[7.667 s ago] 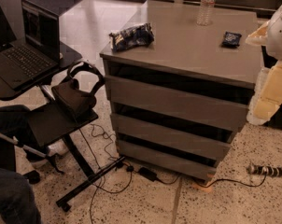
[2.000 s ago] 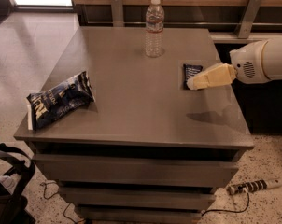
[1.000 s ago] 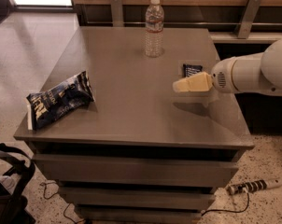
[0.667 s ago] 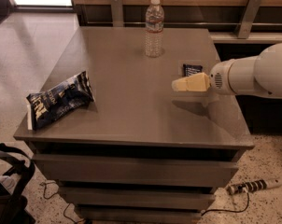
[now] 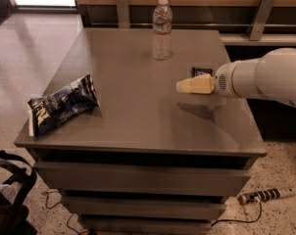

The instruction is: Pick rxbar blueberry

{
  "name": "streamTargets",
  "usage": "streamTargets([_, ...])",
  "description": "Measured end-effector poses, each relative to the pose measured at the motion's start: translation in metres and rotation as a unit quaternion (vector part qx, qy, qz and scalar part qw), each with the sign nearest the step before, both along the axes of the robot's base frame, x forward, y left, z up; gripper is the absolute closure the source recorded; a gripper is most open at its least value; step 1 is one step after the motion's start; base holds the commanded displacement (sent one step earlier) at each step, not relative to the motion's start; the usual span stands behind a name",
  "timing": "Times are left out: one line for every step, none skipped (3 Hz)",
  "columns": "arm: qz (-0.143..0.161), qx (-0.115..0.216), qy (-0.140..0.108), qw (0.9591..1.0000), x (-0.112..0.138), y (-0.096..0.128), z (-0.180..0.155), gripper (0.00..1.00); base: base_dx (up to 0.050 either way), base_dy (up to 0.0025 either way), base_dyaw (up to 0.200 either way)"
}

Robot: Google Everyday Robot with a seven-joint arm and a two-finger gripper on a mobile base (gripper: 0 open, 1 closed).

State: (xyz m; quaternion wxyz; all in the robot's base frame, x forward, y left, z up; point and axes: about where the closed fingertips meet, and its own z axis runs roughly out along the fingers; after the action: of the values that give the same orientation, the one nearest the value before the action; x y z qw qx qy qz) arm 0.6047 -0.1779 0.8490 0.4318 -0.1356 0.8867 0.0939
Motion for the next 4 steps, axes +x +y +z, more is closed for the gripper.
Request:
streamTargets([0.007,0.004,-0.007,0.9999,0.013,0.011,-0.005,0.0,0.0,0.0,0.0])
streamTargets([0.002,0.004,-0.017,0.9998,0.022,0.016,-0.009,0.0,0.0,0.0,0.0])
streamTargets([-0.015,-0.014,-0.024,0.9995,0.027,0.009,-0.013,0.0,0.0,0.0,0.0])
streamTargets([-0.039,-0.031,-0.023,0.9985,0.034,-0.002,-0.018,0.0,0.0,0.0,0.0])
